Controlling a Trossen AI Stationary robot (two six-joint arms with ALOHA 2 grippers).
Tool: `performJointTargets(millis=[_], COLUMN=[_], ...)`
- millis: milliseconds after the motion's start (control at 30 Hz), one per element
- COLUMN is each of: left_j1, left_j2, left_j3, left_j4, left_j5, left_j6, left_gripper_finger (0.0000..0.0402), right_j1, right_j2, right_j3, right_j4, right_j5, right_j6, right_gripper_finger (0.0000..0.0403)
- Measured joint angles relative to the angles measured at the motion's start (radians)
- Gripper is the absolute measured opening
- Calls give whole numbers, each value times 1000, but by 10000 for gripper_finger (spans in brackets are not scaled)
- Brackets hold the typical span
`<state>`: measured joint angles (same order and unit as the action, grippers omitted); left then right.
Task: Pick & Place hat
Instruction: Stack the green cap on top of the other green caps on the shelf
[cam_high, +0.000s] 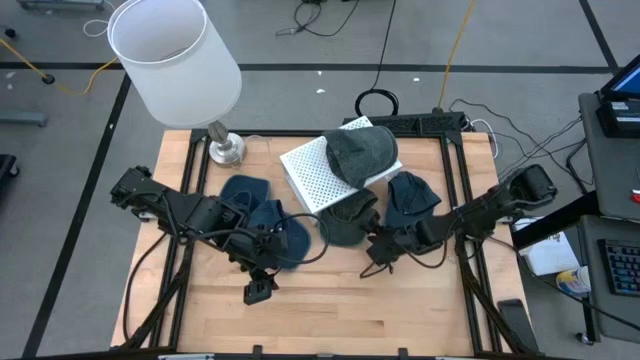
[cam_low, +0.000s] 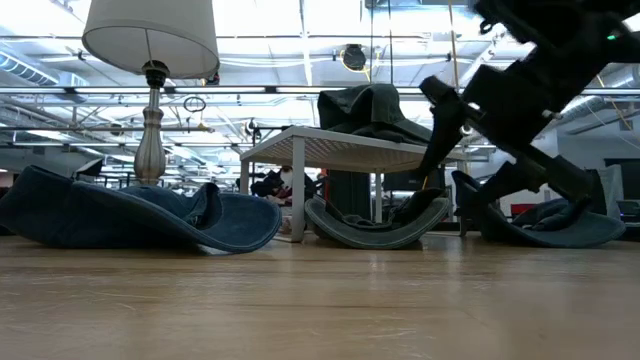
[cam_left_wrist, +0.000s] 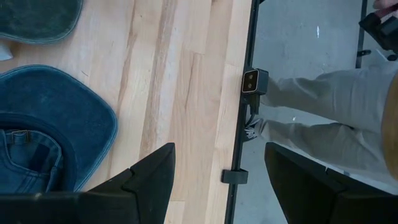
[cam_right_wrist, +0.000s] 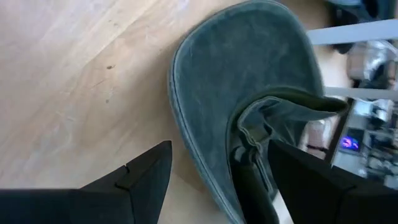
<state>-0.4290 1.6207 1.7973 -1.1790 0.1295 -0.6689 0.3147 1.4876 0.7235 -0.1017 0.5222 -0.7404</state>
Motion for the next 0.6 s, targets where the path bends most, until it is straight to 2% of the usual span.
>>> performJointTargets(millis=[100,267,333,500,600], left_j1=[0,0,0,0,0], left_j2=[0,0,0,0,0], left_j3=[0,0,0,0,0], left_j4=[0,0,0,-1,-6], left_j5=[0,0,0,1,1], left_j6=[2,4,5,5,5], left_gripper_finger=[253,253,253,253,253], right_j1=[-49,-106,-119,-123,-118], right_j2=[0,0,0,0,0], right_j3=[0,-1,-1,-1,-1], right_j4=[1,61,83,84,83], right_j5=[-69,-91,-135,-257,-287], right_j6=[-48,-148,-184,-216,-182], right_gripper_finger=[258,253,244,196,153])
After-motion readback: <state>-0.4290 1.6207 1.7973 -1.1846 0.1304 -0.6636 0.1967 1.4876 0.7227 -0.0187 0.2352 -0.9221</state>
